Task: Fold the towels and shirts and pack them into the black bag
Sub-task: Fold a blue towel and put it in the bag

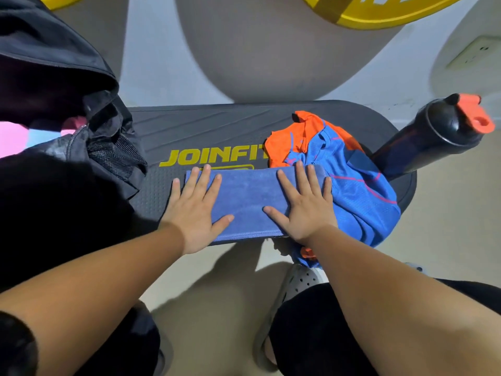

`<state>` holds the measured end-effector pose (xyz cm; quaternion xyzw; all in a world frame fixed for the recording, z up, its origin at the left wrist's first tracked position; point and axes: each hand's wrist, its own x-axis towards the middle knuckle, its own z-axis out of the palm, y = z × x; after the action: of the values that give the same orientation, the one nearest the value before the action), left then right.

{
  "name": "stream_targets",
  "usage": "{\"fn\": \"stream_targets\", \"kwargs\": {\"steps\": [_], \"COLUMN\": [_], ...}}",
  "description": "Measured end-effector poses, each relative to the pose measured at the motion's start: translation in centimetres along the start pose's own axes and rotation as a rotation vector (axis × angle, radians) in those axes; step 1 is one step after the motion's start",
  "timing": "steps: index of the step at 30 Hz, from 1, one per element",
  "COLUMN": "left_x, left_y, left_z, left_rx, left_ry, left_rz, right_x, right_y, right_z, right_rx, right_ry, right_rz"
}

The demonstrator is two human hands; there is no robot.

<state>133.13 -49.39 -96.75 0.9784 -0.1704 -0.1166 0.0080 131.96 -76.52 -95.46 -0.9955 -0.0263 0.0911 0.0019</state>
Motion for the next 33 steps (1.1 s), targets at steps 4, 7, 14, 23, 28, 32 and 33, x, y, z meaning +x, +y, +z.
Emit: {"fn": "stream_targets", "kwargs": {"steps": [4,7,14,23,28,32,33], "left_x": [-0.5,-1.5,-2.0,-0.9,-0.5,-0.4,-0.4], "left_y": [0.3,0.4,0.1,-1.2,-1.7,-2.1,-2.3], "left_z": [-0.4,-1.0,-2.7,-3.6,-4.1,-4.4,-4.5], "left_rx": [-0.021,-0.096,-0.455,-0.813,-0.950,-1.042,-1.054], "left_ry": [0.024,0.011,0.025,-0.013,-0.026,-0.076,-0.088], "left_rz": [-0.053,-0.133,-0.355,-0.406,-0.397,-0.365,-0.350], "right_x": [-0.2,-0.2,0.5,0.4,0.4,0.3,0.3], "right_y": [-0.9,-3.3,-6.4,-6.3,-6.3,-6.2,-6.2], "right_z": [-0.6,-0.9,0.7,1.0,1.0,1.0,1.0], "right_rx": [-0.091,-0.029,0.030,0.034,0.040,0.048,0.050], "right_ry": [0.068,0.137,0.026,0.021,0.022,0.033,0.034], "right_rz": [-0.029,-0.151,-0.111,-0.100,-0.105,-0.108,-0.108]}}
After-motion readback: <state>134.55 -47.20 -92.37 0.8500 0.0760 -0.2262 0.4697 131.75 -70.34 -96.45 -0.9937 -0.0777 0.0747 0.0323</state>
